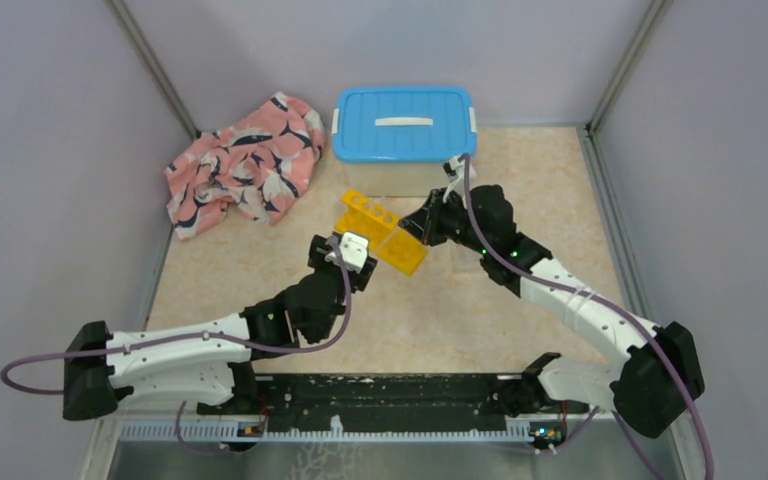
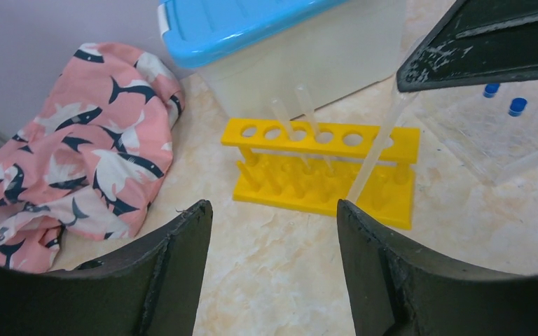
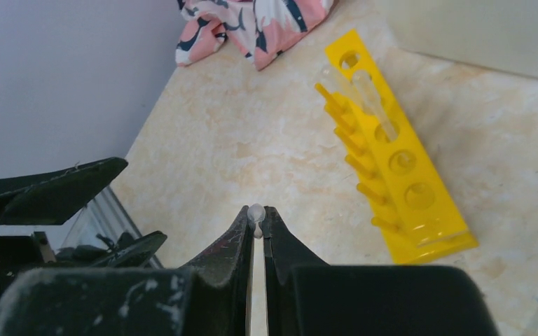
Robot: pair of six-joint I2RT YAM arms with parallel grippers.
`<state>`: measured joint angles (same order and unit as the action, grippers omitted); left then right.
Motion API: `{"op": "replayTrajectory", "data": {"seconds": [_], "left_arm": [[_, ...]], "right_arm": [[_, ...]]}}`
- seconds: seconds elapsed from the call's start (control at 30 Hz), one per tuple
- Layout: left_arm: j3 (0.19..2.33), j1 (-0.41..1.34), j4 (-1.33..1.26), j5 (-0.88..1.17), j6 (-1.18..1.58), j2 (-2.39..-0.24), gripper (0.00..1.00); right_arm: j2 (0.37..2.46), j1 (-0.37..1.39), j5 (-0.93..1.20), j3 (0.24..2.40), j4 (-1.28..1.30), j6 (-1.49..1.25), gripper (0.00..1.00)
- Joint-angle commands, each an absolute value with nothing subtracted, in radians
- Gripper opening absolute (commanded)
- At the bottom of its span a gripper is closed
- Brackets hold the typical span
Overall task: Organize the chemistry lab equipment
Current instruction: Pick up the test tube at the center of the board, then insert the test tube into the slot of the test tube rack.
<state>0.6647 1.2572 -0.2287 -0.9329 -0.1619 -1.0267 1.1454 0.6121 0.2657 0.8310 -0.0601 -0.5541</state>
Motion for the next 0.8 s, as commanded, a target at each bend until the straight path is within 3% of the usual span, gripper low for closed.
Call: {"op": "replayTrajectory", "data": {"seconds": [0.0, 0.27, 0.77], "left_arm": [[0.696, 1.258, -0.257, -1.067, -0.126, -1.014, 0.72], [0.778, 1.179, -0.106, -1.019, -0.004, -1.064, 0.76], [0.897, 0.851, 0.122, -0.684, 0.244, -1.176, 0.77]], "right_arm": [[1.165, 0.606, 0.144, 0.937, -0.037, -0.436, 0.04], [1.204, 0.616, 0.006, 1.008, -0.002, -0.326, 0.04], [1.271, 0.695, -0.251, 1.072, 0.043, -0.163, 0.04]]}}
